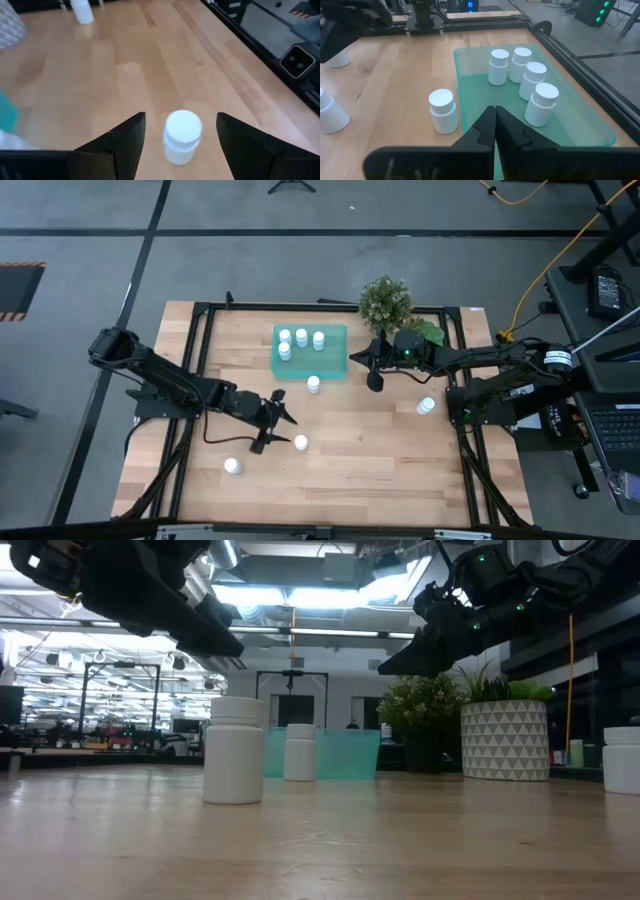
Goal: Pick and place pill bottles into a basket
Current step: Put the white pill bottle into the green bin
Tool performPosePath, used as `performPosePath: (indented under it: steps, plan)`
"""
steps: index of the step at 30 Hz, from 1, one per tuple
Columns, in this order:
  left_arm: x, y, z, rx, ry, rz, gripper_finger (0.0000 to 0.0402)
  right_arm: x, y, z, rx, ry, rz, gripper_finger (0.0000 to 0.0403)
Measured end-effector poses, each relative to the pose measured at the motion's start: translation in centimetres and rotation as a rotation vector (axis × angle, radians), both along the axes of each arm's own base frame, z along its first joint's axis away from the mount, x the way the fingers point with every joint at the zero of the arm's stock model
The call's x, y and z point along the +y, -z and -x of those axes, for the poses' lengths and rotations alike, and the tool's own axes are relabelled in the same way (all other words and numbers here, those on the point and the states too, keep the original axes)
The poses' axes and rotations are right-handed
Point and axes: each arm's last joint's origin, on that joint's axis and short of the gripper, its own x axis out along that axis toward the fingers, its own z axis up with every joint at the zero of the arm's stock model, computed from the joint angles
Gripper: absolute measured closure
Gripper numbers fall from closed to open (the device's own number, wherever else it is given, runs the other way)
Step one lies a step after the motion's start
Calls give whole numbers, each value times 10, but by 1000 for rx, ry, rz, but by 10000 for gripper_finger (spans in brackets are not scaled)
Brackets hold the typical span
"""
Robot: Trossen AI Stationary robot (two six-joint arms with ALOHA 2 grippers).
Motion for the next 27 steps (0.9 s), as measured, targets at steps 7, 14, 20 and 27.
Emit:
performPosePath:
  steps: [7, 14, 20, 27]
  plan:
    - [-20, -1, -21, 63, 32, -20, 165, 0, 0, 0, -1, 1, -5, 391]
    - [-24, 4, -33, 103, -6, -52, 165, 4, 0, -1, -1, -8, -25, 391]
    - [-25, 9, -34, 133, -27, -26, 164, 10, 0, -3, -2, -29, -26, 391]
    - [-25, 11, -32, 150, -26, -35, 164, 10, 0, -3, -10, -30, -24, 391]
